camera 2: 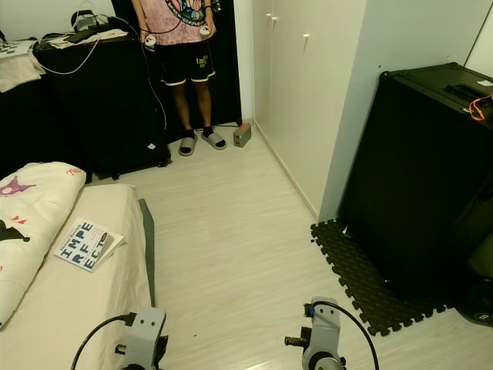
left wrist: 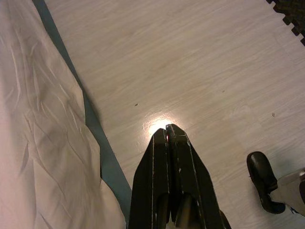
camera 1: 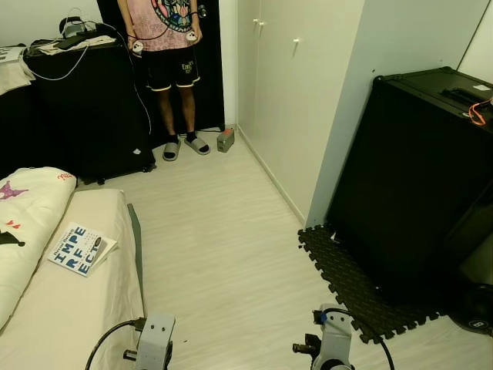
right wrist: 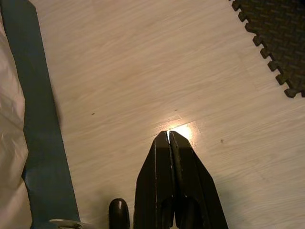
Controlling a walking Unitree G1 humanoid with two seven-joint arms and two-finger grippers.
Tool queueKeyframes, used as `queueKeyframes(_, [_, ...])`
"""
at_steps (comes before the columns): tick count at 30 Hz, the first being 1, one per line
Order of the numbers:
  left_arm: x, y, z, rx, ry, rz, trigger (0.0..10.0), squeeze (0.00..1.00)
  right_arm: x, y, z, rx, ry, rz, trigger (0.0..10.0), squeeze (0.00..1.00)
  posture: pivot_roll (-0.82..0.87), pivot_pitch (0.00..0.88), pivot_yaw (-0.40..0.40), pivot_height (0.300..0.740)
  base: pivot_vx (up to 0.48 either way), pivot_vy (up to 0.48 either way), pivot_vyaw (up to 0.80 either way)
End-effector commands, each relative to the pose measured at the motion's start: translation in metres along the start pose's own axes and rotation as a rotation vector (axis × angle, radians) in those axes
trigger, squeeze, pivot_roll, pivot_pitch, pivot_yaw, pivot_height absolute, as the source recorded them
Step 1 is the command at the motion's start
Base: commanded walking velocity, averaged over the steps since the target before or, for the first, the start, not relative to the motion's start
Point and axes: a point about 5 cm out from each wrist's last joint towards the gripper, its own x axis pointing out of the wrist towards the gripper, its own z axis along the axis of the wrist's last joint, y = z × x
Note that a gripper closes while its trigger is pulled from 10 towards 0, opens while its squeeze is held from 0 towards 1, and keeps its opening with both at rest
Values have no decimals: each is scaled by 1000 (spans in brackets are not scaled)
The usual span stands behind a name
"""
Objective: Clean up the room
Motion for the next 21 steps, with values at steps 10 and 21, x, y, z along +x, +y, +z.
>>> queueKeyframes(10, [-1,2,-1,-105,3,-10,10000,0,2,12,-1,-127,17,87,10000,0,-48,51,0,740,0,0,0])
queueKeyframes(21, [-4,-7,-5,-122,-7,91,10000,0,2,-8,3,-253,55,36,10000,0,-37,53,-77,740,0,0,0])
